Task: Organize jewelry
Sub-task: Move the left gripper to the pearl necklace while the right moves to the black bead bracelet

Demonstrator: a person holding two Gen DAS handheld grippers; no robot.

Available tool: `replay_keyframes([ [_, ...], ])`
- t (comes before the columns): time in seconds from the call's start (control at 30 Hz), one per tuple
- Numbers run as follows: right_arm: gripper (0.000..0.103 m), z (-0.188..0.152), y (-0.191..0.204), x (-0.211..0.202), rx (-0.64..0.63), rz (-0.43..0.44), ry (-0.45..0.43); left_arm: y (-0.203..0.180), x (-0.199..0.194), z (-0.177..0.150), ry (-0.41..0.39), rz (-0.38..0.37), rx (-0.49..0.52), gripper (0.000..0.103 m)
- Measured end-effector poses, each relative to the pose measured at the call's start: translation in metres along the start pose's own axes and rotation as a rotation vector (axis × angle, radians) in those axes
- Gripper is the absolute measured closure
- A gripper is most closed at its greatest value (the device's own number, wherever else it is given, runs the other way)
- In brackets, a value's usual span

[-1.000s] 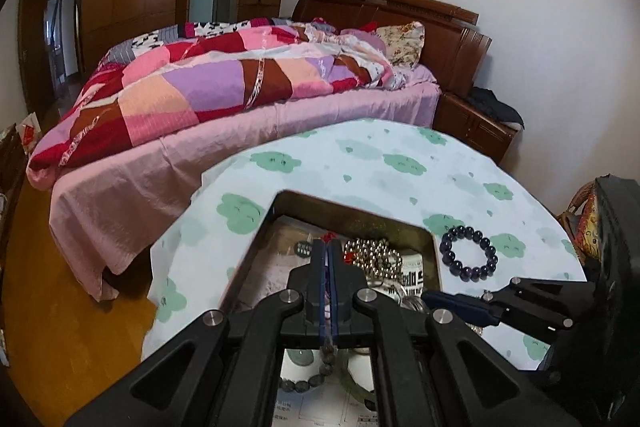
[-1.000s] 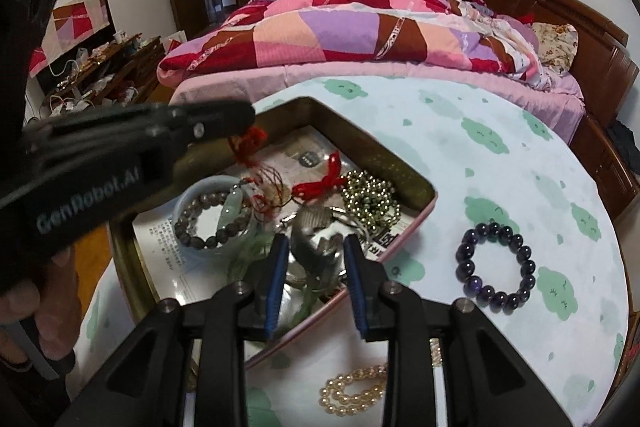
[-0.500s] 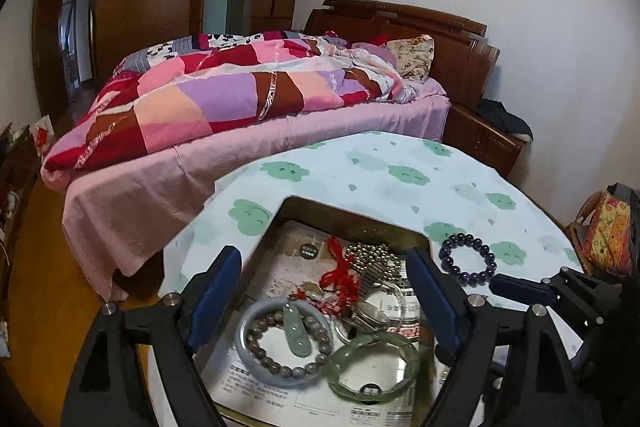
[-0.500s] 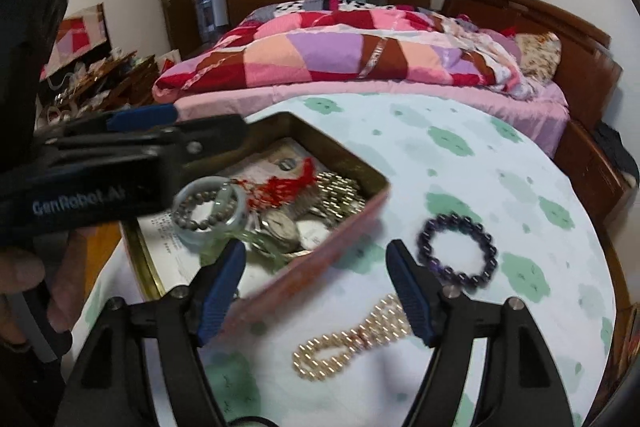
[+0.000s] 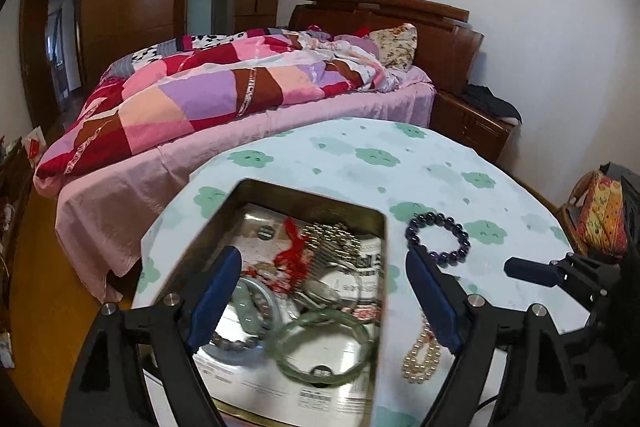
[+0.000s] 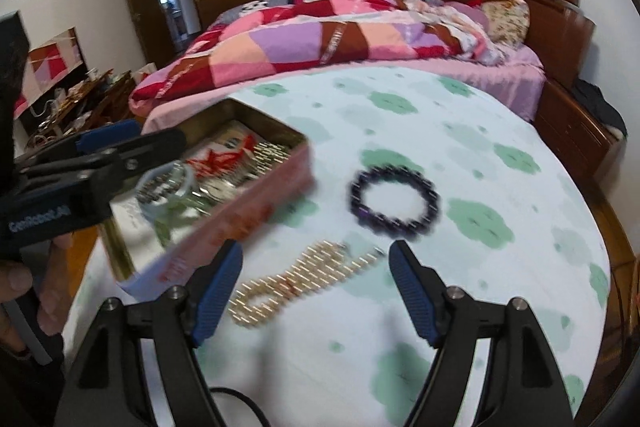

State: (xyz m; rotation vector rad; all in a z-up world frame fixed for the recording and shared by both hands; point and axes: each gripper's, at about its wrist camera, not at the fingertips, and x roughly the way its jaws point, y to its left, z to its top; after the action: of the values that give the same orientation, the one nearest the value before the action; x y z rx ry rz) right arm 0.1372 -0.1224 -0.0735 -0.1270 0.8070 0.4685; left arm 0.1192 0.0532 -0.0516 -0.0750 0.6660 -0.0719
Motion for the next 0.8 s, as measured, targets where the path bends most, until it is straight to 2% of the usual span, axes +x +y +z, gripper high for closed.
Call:
replay_keyframes([
  [0.27, 0.024, -0.028, -0.047, -0.005, 0.120, -0.063, 0.025, -0.047, 0.008, -0.013, 0.038, -0.050, 0.101, 0.019],
  [0.53, 0.023, -0.044, -0.075, -0.008, 0.209, -0.078, 0.039, -0.084, 0.020, -0.021, 0.078, -0.073, 0.173, 0.019],
  [0.63, 0.019, -0.047, -0.082, -0.009, 0.229, -0.076, 0.032, -0.091, 0.027, -0.024, 0.092, -0.077, 0.188, 0.019],
  [0.8, 0.019, -0.050, -0.088, -0.009, 0.266, -0.068, 0.030, -0.095, 0.040, -0.030, 0.132, -0.093, 0.175, 0.032],
])
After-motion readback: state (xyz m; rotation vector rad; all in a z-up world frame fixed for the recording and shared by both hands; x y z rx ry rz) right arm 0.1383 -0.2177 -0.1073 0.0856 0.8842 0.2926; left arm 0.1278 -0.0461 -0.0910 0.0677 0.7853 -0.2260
